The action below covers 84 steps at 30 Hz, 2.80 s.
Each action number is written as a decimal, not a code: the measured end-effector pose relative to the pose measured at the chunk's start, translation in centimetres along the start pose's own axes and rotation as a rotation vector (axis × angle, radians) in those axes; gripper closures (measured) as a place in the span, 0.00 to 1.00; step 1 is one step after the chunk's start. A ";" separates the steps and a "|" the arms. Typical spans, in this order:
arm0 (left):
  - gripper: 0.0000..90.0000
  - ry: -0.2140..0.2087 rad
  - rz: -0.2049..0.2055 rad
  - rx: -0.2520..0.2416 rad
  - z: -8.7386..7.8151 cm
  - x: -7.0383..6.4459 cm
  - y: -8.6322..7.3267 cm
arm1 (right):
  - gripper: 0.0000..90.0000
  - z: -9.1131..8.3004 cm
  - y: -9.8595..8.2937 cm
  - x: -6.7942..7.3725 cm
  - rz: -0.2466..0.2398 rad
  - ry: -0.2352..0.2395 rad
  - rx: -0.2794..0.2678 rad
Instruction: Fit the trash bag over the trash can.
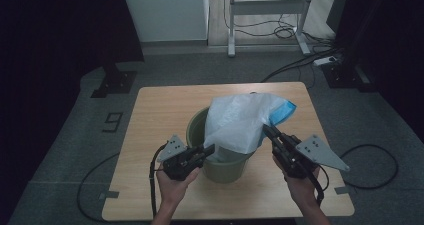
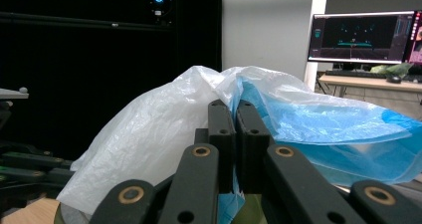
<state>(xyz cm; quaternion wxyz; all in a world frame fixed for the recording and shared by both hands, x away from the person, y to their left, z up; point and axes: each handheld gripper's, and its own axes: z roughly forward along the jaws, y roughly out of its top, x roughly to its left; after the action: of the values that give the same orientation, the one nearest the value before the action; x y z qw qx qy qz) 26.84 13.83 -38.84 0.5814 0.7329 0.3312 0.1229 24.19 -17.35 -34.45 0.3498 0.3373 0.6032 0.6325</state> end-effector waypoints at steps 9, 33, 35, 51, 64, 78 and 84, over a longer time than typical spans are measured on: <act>0.37 0.048 0.069 -0.067 -3.7 -1.2 1.5 | 0.96 0.3 0.2 0.4 -0.039 0.000 0.023; 0.33 0.035 0.080 -0.097 -2.7 -1.6 3.2 | 0.96 3.4 -1.0 4.6 -0.125 0.082 0.115; 0.33 0.033 0.089 -0.102 -2.7 -1.9 3.2 | 0.96 3.6 -0.9 4.7 -0.123 0.081 0.116; 0.42 0.036 0.113 -0.066 -1.7 -3.7 3.4 | 0.97 4.4 -0.7 6.6 -0.147 0.107 0.126; 0.99 0.004 0.065 -0.159 -2.0 -1.9 2.6 | 0.71 2.9 -1.2 6.2 -0.092 0.171 0.076; 0.99 -0.042 0.034 -0.151 -2.1 -1.2 2.3 | 0.84 1.9 -1.3 4.6 -0.059 0.213 0.055; 0.99 -0.046 0.014 -0.155 -2.3 -0.8 2.0 | 0.81 1.4 -1.1 3.9 -0.054 0.185 0.043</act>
<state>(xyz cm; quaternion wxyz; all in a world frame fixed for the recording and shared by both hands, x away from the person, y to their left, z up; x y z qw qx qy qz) 25.62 14.85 -36.15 0.6430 0.6907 0.3020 0.1354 23.38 -13.23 -35.43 0.3021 0.2685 0.6553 0.6382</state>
